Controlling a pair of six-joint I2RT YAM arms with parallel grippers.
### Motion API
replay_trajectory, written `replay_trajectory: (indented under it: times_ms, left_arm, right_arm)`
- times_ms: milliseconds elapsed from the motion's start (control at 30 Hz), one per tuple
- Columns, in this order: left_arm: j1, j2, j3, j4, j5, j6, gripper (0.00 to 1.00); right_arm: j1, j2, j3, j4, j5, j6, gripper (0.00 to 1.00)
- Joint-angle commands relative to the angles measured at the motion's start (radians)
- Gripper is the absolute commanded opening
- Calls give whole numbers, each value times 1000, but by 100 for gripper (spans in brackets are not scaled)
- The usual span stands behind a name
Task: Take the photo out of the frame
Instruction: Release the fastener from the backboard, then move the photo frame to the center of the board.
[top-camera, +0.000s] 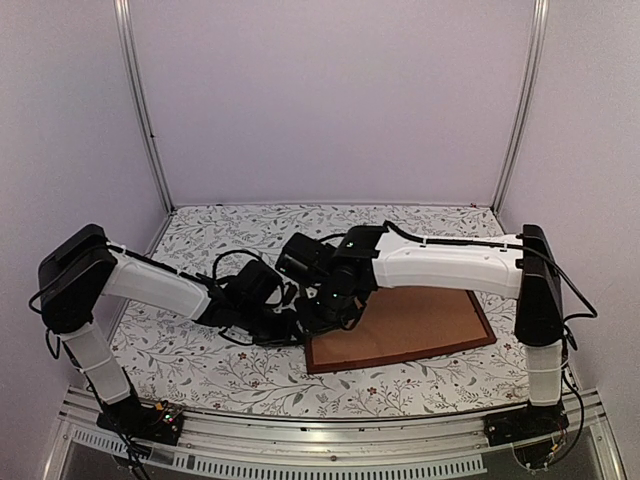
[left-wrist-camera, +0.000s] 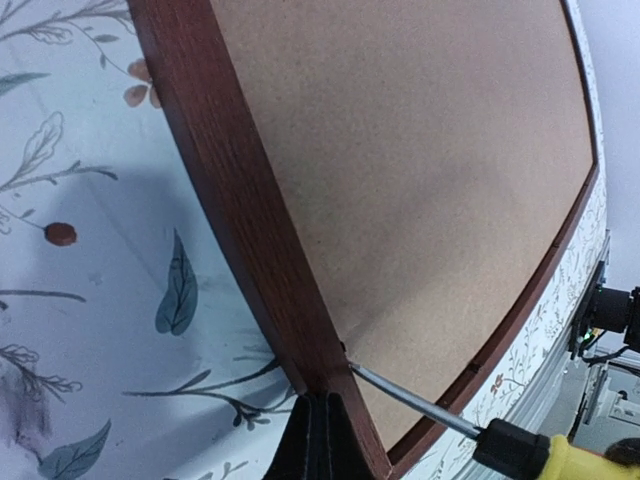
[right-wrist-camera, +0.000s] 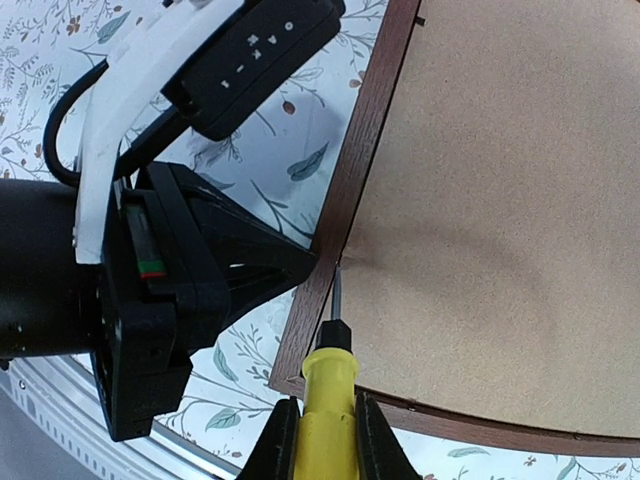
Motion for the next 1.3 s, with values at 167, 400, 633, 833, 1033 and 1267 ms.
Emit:
replay_trajectory:
  times_ms: [167, 400, 633, 833, 1033, 1267]
  left_arm:
    - [-37, -5, 41, -171, -15, 5, 1]
    - [-29, -25, 74, -237, -32, 13, 3]
    - [-16, -63, 89, -281, -58, 18, 9]
    - [-6, -67, 136, -337, -112, 42, 25]
    - [-2, -11, 234, -406, -180, 62, 34]
    - [-2, 104, 368, -502, -278, 99, 36]
  right_arm:
    - [-32, -166, -90, 114, -149, -77, 0]
    - [-54, -191, -107, 108, -144, -99, 0]
    - [-103, -252, -193, 142, -124, -96, 0]
    - [-164, -354, -320, 222, -123, -73, 0]
    - [-221, -456, -446, 307, -141, -61, 0]
    - [-261, -548, -554, 370, -165, -66, 0]
